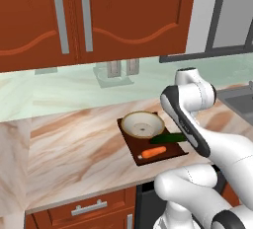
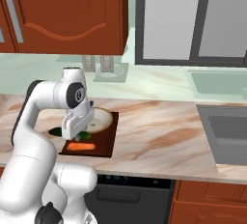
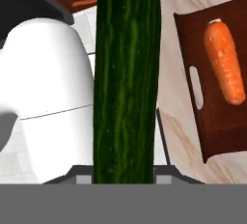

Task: Place the two vegetables and bowl onto the tray for setting up a vegetable dip station.

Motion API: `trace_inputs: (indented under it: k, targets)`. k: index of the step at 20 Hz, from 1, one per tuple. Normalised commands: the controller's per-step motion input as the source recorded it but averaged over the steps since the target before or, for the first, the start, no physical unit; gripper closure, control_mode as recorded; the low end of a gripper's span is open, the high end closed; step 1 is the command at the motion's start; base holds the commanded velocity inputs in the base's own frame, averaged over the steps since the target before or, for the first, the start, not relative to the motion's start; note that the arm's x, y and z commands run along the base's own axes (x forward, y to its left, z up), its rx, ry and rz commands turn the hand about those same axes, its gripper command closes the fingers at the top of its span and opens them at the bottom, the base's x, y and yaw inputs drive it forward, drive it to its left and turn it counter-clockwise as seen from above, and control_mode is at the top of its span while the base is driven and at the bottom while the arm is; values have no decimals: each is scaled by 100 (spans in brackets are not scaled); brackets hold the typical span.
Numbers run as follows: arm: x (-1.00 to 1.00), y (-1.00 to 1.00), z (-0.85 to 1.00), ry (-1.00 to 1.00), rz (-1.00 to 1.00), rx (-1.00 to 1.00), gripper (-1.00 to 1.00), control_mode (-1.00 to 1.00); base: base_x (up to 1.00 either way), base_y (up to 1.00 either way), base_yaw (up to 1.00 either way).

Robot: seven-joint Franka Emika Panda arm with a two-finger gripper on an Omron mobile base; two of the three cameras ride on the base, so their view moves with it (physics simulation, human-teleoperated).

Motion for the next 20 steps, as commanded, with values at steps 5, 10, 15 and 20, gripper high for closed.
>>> trace_inputs:
  k: [5,10,15,20]
  targets:
    - [0,-22,0,0,5,0,100,-100,0,0,0]
    - [6,-22,0,1,0,0,100,-100,0,0,0]
    - [3,-12,-6,1,0,1,100,-100,0,0,0]
    - [10,0,-17,7,-1,3,100,-100,0,0,0]
